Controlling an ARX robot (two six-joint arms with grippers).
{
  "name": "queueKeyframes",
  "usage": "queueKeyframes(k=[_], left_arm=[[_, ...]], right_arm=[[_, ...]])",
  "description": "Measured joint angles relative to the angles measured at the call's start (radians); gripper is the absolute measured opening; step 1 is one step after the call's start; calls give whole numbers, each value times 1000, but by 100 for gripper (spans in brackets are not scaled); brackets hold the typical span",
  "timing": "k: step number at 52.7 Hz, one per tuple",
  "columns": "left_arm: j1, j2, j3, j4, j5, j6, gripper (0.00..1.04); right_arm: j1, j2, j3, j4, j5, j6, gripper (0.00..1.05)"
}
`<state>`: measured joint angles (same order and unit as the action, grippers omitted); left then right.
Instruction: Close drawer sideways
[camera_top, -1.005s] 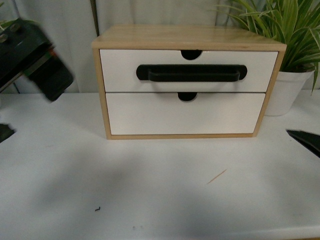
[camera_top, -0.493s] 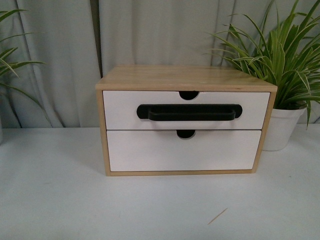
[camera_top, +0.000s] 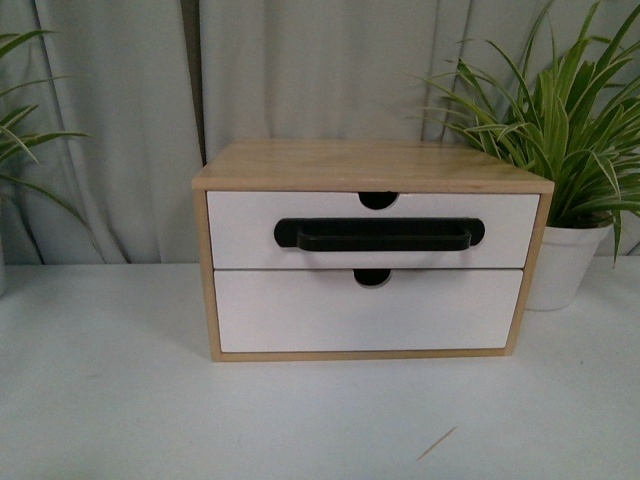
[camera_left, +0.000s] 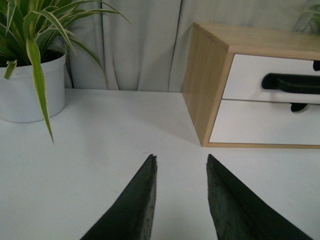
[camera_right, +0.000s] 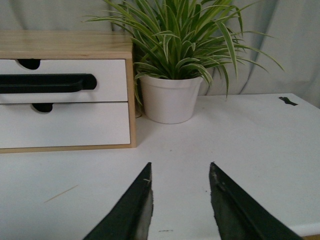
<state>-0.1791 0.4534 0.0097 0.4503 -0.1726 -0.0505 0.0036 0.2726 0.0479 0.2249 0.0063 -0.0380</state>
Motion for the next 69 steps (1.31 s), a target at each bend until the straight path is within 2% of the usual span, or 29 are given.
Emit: queueKeyframes(k=[9,10,12,15,18,23,32,37,53,55,58,63,66,69], left_arm=[[49,-86,0,-80,47,29,5],[76,-105,0,-99,91,32,4],[131,-130,0,-126,155,36,4],[172,-158,0,-150,159,37,4],[175,-181,0,-174,169,40,4],[176,-220,0,-214,170,42,4],[177,-278,0,-271,171,43,4],[177,-432,0,-442,172,43,4],[177,-449,0,-448,172,43,4],[177,-449,0,-448,172,43,7],[177,-449,0,-448,172,43,21],[177,-449,0,-448,172,43,35],[177,-449,0,-448,172,43,51],[177,-449,0,-448,172,43,62]], right_arm=[[-1,-46,-26,-12,-6,20,4],[-1,-53,-34,-11,-7,20,1],[-2,-67,-42,-20,-7,22,1],[-2,-81,-42,-32,-7,23,1],[-2,-101,-42,-48,-7,24,1],[-2,-240,-41,-217,-8,25,1],[-2,-268,-41,-223,-8,25,1],[-2,-268,-41,-223,-7,25,1],[-2,-269,-41,-223,-8,25,1],[-2,-269,-41,-223,-8,25,6],[-2,-269,-41,-223,-8,25,18],[-2,-269,-41,-223,-8,25,34],[-2,-269,-41,-223,-8,25,48],[-2,-269,-41,-223,-8,25,59]])
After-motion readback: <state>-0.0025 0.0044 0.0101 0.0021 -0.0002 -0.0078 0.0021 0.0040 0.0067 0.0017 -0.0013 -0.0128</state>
